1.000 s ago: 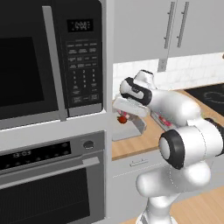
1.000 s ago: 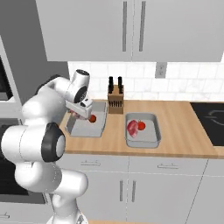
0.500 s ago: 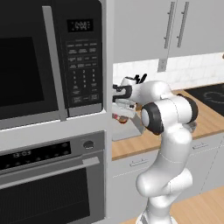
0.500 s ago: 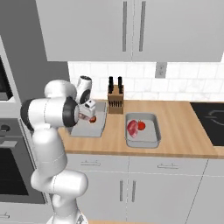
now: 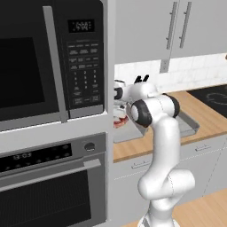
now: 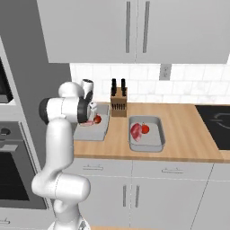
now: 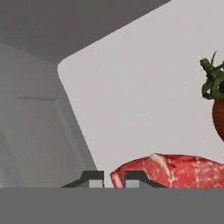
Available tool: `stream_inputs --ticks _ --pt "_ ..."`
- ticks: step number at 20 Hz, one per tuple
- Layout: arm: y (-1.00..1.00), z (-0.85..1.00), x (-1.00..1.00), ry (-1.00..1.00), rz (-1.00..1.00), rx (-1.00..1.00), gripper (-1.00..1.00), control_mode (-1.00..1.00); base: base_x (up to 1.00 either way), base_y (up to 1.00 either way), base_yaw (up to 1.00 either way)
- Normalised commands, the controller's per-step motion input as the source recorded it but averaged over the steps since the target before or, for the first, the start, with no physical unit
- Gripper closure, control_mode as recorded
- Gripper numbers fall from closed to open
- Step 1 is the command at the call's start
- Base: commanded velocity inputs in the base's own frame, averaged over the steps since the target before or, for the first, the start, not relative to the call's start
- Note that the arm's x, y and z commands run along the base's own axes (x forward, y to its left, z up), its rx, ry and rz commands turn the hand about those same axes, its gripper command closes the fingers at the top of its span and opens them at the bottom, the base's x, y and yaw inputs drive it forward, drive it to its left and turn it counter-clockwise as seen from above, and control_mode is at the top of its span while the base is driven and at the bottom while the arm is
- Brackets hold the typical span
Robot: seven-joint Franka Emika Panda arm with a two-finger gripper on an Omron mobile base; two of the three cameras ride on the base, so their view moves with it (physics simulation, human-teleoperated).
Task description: Place one tomato and one steak in each tupperware on the nearby counter, to pack two identical lunches.
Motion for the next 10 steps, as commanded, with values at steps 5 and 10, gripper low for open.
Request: stream_inputs --ticks 5,10 --pt "-0.46 0.32 -0.69 -0.08 -0.06 0.08 -1.0 -1.0 0.0 0.0 0.0" --pt "-0.62 -0.08 -0.96 -0.34 -0.01 0.08 -1.0 -1.0 0.0 0.0 0.0"
